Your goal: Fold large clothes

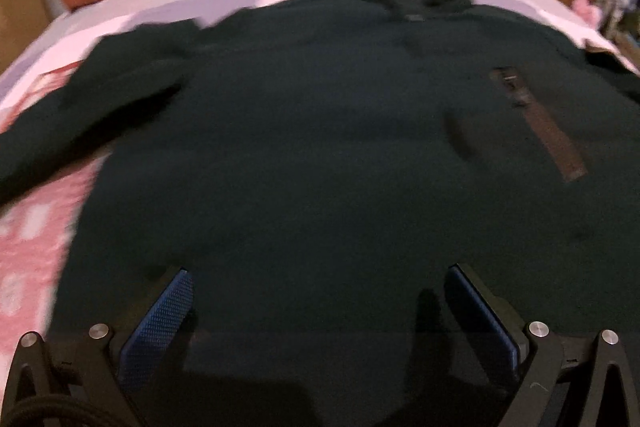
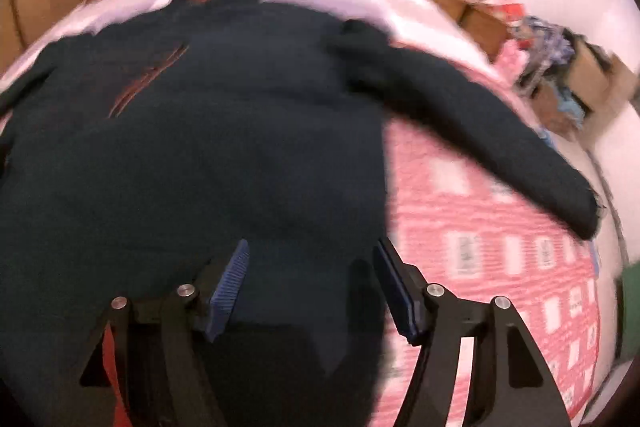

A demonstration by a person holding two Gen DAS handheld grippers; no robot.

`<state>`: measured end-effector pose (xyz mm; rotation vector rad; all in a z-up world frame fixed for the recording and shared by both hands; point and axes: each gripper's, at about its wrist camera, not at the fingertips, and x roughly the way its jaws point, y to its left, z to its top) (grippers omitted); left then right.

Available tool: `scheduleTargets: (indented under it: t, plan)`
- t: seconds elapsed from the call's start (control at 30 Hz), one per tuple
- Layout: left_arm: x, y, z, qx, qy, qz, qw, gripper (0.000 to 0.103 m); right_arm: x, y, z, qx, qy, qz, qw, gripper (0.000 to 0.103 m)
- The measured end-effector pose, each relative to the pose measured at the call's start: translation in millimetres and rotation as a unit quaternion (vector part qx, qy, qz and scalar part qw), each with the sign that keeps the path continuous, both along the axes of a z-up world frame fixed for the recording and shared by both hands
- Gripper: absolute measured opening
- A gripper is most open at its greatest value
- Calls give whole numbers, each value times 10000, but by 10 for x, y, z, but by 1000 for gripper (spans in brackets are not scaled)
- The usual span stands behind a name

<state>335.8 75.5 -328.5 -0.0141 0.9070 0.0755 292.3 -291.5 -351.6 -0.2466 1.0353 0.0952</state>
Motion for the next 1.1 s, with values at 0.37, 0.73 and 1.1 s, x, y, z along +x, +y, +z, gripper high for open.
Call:
scheduleTargets:
  t: [0.37, 0.73, 1.1]
  plan:
    - [713, -601, -235, 490, 6, 160, 9987, 103, 10, -1774, 329, 142, -206, -2374, 9711, 71]
    - [590, -678, -306, 901, -384, 230, 9949, 103, 904, -3013, 186, 2127, -61, -4462, 8693, 89]
    - [594, -717, -335, 1038, -499, 266, 9930, 103, 1262, -3064, -76, 3252, -622, -5314, 7798, 57]
